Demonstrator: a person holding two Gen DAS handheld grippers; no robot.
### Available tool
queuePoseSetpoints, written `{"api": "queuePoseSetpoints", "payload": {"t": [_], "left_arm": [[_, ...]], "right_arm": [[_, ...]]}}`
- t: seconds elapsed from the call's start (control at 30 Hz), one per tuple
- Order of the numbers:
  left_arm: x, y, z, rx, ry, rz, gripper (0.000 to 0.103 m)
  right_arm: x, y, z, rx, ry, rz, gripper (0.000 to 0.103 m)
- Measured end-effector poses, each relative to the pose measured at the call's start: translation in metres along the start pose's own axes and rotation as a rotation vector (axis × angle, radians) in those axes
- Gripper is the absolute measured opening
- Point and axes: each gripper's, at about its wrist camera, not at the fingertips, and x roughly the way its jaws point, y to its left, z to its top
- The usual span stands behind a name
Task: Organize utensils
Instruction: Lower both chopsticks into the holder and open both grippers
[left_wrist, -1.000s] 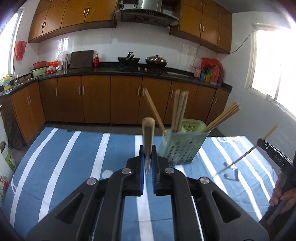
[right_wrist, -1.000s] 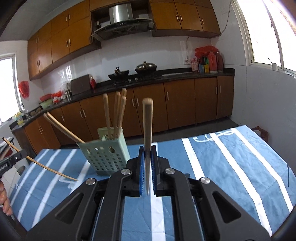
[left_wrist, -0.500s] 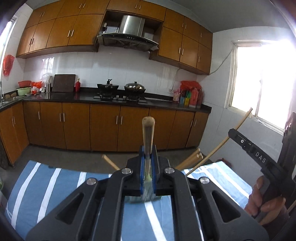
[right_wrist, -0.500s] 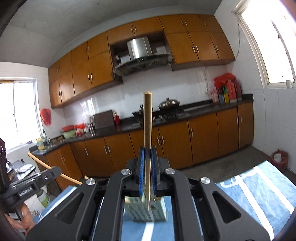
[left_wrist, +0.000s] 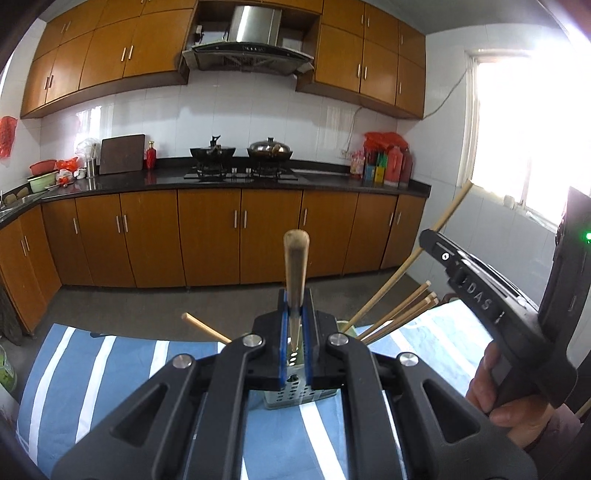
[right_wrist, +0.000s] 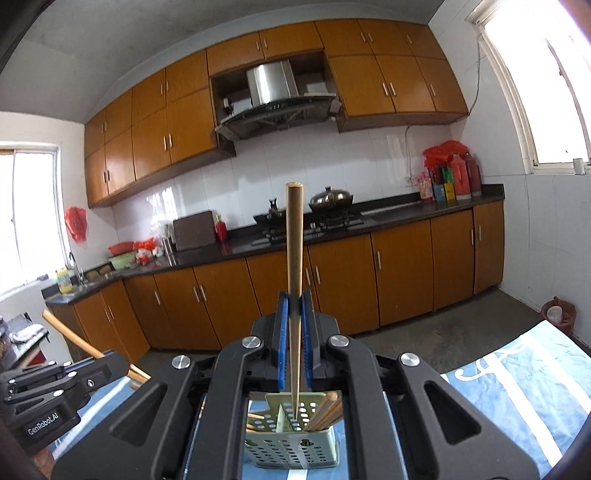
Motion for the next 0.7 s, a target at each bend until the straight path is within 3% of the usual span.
{"api": "queuePoseSetpoints", "payload": {"t": [0.5,0.53,0.57,0.63,0.7], "left_arm": [[0.038,0.013,-0.009,-0.038,0.046,0.006,0.008],[0.037,0.014,-0.009,-0.041,0.042,0.009,0.009],[0.036,0.015,-0.008,-0.044,0.039,0.008,0.011],[0.031,0.018,-0.007,-0.052,0.031,0.003,0.016],[0.025,0.020,-0.006,-0.057,0.019,0.004,0.020]], "right_arm": [[0.014,0.001,-0.021,-0.013,0.091,0.000,0.009],[0.013,0.001,-0.020,-0.017,0.095,0.005,0.014],[0.010,0.001,-0.020,-0.019,0.097,0.009,0.030],[0.001,-0.001,-0.018,-0.017,0.076,0.001,0.049],[-0.005,-0.004,-0.016,-0.018,0.061,-0.003,0.049]]}}
